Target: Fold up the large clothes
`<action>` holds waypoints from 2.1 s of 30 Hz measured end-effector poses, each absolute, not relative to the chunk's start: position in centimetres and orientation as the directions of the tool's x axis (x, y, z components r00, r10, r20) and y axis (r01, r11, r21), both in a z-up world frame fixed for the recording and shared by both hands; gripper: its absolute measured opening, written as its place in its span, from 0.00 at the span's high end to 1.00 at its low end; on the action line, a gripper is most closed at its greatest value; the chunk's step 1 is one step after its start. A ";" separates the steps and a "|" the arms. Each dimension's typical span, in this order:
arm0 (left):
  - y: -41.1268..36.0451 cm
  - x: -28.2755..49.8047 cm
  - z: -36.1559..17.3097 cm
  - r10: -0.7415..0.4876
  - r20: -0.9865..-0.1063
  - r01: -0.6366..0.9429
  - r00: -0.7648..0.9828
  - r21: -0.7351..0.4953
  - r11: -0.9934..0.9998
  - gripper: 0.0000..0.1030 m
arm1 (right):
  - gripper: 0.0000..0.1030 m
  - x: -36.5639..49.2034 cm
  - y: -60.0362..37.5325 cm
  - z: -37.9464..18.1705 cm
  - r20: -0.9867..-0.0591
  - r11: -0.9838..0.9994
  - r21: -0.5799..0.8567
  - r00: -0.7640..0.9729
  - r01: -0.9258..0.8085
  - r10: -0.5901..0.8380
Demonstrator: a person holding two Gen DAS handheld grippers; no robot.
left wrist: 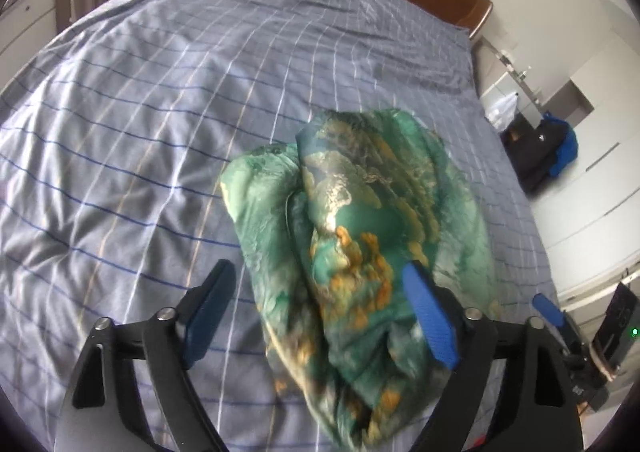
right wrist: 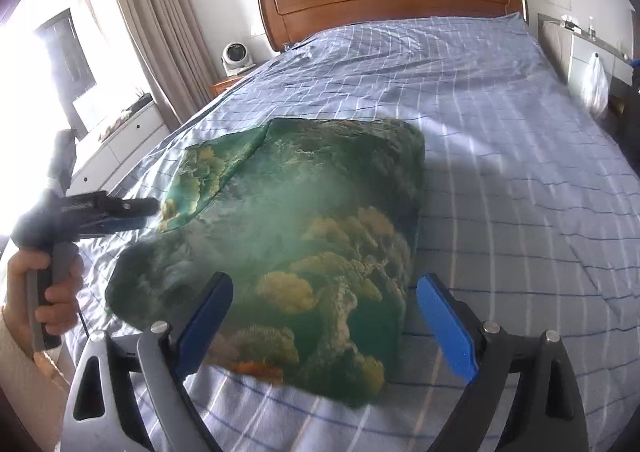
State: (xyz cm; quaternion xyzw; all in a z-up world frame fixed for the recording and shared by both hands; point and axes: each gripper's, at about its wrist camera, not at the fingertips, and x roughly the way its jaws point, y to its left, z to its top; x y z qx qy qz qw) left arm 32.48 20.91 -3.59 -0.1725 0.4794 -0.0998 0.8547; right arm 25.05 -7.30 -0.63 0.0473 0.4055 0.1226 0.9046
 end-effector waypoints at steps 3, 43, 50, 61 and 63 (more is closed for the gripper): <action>20.9 31.1 -2.3 -0.227 -0.803 -0.014 0.551 -0.281 0.960 0.09 | 0.09 23.9 -8.7 -0.4 -0.740 0.968 0.188 0.624 -0.167 0.251; 27.4 34.6 -11.3 -0.732 -0.517 -0.055 0.444 -0.831 0.554 0.01 | 0.00 27.4 -21.0 -6.4 -0.504 0.594 0.804 0.502 -0.024 0.703; 25.8 38.4 -14.3 -0.711 -0.580 -0.072 0.398 -0.792 0.606 0.01 | 0.00 33.8 -18.3 -9.9 -0.521 0.560 0.829 0.372 0.004 0.768; 23.5 40.6 -19.5 -0.790 -0.539 -0.158 0.291 -0.842 0.516 0.00 | 0.00 39.6 -14.0 -16.2 -0.504 0.508 0.860 0.219 0.045 0.835; 22.5 40.7 -19.0 -0.771 -0.569 -0.142 0.287 -0.821 0.553 0.08 | 0.05 39.8 -13.7 -15.9 -0.525 0.531 0.847 0.208 0.028 0.826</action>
